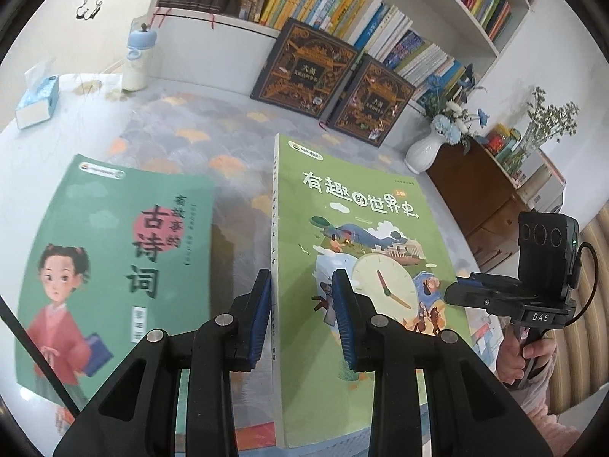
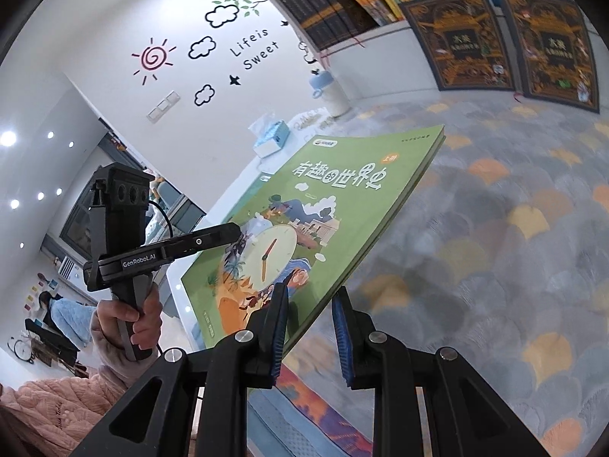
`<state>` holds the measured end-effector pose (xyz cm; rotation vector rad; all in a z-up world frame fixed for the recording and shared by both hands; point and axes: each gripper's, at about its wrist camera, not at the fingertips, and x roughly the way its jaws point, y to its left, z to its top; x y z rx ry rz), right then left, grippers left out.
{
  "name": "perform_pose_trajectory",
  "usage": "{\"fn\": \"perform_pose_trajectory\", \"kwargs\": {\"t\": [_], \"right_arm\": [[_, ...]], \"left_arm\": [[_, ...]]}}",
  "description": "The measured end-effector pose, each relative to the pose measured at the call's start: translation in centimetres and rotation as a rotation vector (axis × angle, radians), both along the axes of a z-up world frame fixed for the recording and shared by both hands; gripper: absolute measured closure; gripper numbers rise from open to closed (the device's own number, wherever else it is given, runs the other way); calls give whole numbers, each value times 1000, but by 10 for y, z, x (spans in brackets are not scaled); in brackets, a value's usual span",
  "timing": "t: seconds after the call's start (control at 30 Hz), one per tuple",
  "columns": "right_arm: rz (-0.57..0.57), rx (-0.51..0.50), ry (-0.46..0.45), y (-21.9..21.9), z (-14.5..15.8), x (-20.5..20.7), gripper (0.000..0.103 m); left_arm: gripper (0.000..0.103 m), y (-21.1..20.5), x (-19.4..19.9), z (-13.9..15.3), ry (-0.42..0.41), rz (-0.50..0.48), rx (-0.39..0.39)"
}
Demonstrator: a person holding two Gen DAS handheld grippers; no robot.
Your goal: Organize books
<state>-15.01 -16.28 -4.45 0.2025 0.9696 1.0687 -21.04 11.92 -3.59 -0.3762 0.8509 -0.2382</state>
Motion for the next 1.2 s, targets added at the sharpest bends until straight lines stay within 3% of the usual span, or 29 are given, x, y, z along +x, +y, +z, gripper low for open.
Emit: {"fn": "perform_pose_trajectory", "kwargs": {"t": [0.3, 0.63, 0.93, 1.2], "right_arm": [[58, 1, -36, 45, 18, -5, 80], [129, 33, -29, 91, 12, 2, 80], [189, 21, -10, 140, 6, 3, 79], [219, -20, 53, 176, -22, 7, 78]], "left_arm": [[75, 37, -13, 20, -48, 49, 16], [74, 89, -28, 34, -92, 129, 34], [73, 136, -35, 22, -100, 179, 3], [73, 159, -31, -7, -18, 195, 56]]}}
